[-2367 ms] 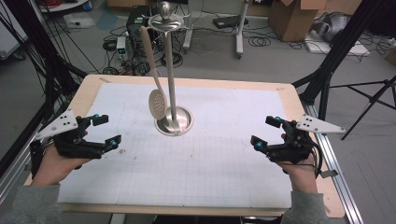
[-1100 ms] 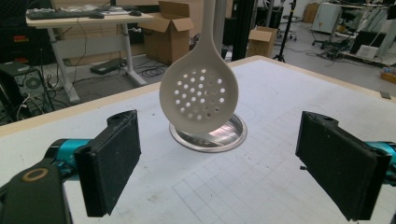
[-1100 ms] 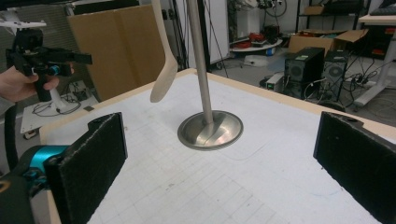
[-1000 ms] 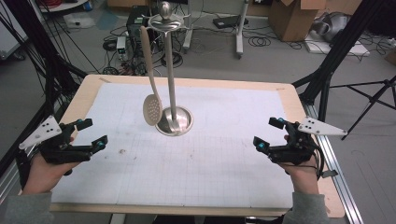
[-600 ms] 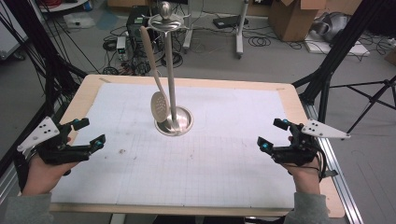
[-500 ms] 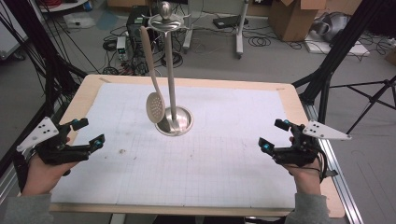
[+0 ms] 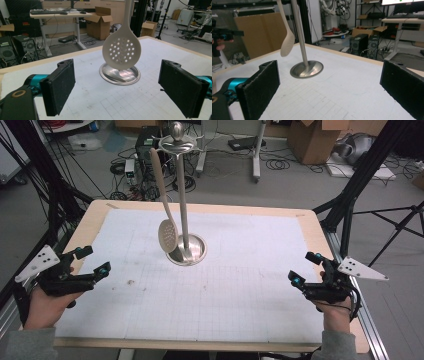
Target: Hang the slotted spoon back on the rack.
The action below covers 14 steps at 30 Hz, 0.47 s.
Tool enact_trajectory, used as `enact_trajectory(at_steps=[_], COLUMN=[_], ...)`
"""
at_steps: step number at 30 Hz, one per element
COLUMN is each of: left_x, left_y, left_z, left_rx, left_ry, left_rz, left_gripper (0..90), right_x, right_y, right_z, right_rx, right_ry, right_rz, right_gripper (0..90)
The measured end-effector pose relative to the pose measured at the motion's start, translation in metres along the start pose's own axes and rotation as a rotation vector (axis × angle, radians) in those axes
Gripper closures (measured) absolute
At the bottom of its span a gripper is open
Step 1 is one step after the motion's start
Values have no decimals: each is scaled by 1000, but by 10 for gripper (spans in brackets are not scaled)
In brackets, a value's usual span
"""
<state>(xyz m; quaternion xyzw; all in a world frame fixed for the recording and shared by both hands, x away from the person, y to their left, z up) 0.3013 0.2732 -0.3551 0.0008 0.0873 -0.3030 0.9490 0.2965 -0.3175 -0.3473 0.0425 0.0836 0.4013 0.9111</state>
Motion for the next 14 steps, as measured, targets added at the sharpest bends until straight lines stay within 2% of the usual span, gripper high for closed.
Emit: enact_trajectory(at_steps=[4,8,14], left_x=[1,3,5], left_y=[1,0,-5], left_z=[-2,-4,-5], left_rx=[-2,3,14], left_ry=[8,21,33], left_rz=[6,12,5], left_gripper=[143,143,143], right_x=[-1,3,4], right_y=[-1,1,3], right_z=[2,0,0], right_rx=[13,9,10], right_ry=[-21,5,7], right_rz=[1,1,1], right_gripper=[14,14,14])
Point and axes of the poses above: each handheld gripper's, and its own axes: x roughly forward along the jaws, z roughly out of its top, y roughly to its left, the point moved 5 cm from there along x, roughly forward along the jaws, and after that the axes turned 3 degrees about z, right-handed, at the moved point
